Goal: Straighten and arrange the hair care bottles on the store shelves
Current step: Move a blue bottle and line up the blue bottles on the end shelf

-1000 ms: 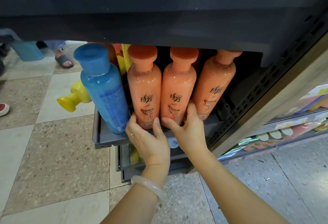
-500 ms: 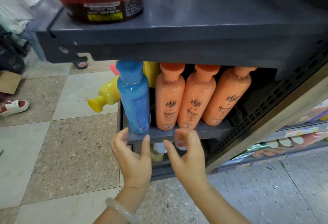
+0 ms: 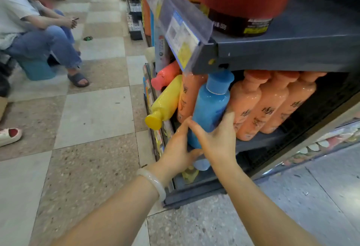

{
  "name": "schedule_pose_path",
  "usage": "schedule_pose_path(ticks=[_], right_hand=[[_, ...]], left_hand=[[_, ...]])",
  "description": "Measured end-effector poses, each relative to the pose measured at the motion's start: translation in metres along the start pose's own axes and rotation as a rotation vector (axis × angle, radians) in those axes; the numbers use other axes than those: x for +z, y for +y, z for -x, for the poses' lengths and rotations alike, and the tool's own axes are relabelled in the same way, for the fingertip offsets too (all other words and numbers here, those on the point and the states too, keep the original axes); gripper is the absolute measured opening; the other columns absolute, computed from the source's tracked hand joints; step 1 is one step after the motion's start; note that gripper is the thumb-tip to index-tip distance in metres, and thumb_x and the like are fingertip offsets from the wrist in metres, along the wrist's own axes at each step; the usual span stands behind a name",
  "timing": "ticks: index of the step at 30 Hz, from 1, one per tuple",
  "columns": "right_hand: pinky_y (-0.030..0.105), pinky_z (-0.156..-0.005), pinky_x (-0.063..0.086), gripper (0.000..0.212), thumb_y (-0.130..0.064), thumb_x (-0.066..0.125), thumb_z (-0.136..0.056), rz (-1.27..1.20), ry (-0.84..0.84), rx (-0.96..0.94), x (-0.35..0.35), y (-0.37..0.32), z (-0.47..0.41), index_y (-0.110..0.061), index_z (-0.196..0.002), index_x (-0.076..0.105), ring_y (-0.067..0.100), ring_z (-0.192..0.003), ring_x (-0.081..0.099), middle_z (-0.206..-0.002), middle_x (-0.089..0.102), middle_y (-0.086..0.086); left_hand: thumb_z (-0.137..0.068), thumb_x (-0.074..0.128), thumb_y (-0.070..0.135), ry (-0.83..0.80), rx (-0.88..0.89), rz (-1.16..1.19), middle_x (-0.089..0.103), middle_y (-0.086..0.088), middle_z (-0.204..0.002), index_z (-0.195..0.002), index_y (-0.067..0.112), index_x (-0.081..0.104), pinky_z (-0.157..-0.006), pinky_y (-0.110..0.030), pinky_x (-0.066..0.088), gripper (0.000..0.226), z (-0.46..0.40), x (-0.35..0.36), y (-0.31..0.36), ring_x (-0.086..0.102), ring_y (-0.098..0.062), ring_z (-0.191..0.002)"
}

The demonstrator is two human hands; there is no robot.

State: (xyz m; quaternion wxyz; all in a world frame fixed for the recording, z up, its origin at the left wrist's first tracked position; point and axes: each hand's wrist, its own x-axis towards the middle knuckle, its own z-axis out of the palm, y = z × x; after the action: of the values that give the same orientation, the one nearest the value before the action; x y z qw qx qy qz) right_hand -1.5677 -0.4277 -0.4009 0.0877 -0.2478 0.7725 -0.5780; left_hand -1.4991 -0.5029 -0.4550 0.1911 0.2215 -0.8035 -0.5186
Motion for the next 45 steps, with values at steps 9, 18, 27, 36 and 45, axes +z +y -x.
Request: schedule_pose_path(ticks=[9,18,27,36,45], right_hand=[[0.046,-0.088,0.053,0.052,-0.013,0.082,-0.066,-0.055,0.143,0.018,0.016,-0.007,0.012,-0.015,-0.101,0.044,0.013,-0.096,0.062,-0.097,0.060,-0.006],[0.031,-0.085,0.050,0.074,-0.023,0.084,-0.059,0.247,0.079,-0.146,0.041,-0.073,0.028,-0.029,-0.124,0.048,0.007,-0.101,0.060,-0.100,0.056,-0.026],[0.039,-0.077,0.054,0.063,-0.037,0.082,-0.049,0.123,-0.084,-0.100,0.132,-0.137,-0.036,-0.034,-0.105,0.051,0.006,-0.086,0.063,-0.091,0.066,-0.014],[0.039,-0.083,0.056,0.073,-0.038,0.083,-0.041,-0.088,-0.117,0.027,0.245,-0.110,-0.124,-0.024,-0.106,0.053,0.011,-0.093,0.065,-0.100,0.067,-0.005],[0.026,-0.071,0.053,0.050,-0.012,0.085,-0.058,-0.218,-0.026,0.136,0.342,-0.106,-0.210,-0.028,-0.092,0.052,0.007,-0.084,0.065,-0.092,0.066,-0.006]], left_hand=[[-0.077,0.070,0.011,-0.272,0.109,-0.072,0.039,-0.001,-0.146,-0.146,0.017,0.016,-0.105,-0.029,0.037,0.087,0.003,-0.035,0.002,0.039,-0.017,-0.132],[-0.061,0.071,0.003,-0.079,0.130,0.399,0.059,0.013,-0.108,-0.107,0.032,0.046,-0.086,-0.019,0.048,0.059,0.009,-0.075,0.019,0.057,0.010,-0.100],[-0.063,0.069,0.030,0.203,0.198,0.399,0.057,-0.001,-0.095,-0.096,0.023,0.042,-0.078,-0.032,0.054,0.044,-0.042,-0.160,-0.021,0.060,-0.007,-0.090],[-0.051,0.075,0.045,0.215,0.077,0.319,0.060,0.005,-0.093,-0.095,0.033,0.044,-0.074,-0.027,0.054,0.055,-0.127,-0.245,-0.087,0.062,-0.008,-0.084],[-0.050,0.077,0.049,0.043,0.006,0.246,0.061,0.003,-0.101,-0.099,0.040,0.044,-0.079,-0.028,0.054,0.060,-0.227,-0.328,-0.139,0.061,-0.009,-0.091]])
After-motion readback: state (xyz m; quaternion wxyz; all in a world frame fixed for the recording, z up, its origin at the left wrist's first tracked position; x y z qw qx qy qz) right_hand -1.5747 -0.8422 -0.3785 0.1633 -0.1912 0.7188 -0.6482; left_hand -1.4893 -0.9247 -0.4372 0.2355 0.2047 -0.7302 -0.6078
